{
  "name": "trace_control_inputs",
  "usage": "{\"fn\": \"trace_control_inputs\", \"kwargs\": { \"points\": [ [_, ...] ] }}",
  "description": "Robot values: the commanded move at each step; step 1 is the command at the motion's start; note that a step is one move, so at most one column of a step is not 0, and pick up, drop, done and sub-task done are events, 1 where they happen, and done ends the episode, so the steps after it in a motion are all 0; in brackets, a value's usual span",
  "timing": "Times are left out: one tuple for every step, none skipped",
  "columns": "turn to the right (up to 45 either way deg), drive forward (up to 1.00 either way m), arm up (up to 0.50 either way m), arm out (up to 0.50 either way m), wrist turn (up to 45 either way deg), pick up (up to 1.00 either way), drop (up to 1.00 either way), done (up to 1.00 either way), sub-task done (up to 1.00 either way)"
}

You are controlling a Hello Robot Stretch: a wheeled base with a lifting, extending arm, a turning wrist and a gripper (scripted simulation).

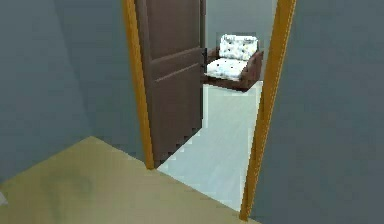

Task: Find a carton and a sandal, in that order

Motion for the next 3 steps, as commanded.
{"fn": "trace_control_inputs", "kwargs": {
  "points": [
    [0.0, 1.0, 0.0, 0.0, 0.0, 0.0, 0.0, 0.0, 0.0],
    [-6.0, 0.0, 0.0, 0.0, 0.0, 0.0, 0.0, 0.0, 0.0],
    [0.0, 0.1, 0.0, 0.0, 0.0, 0.0, 0.0, 0.0, 0.0]
  ]
}}
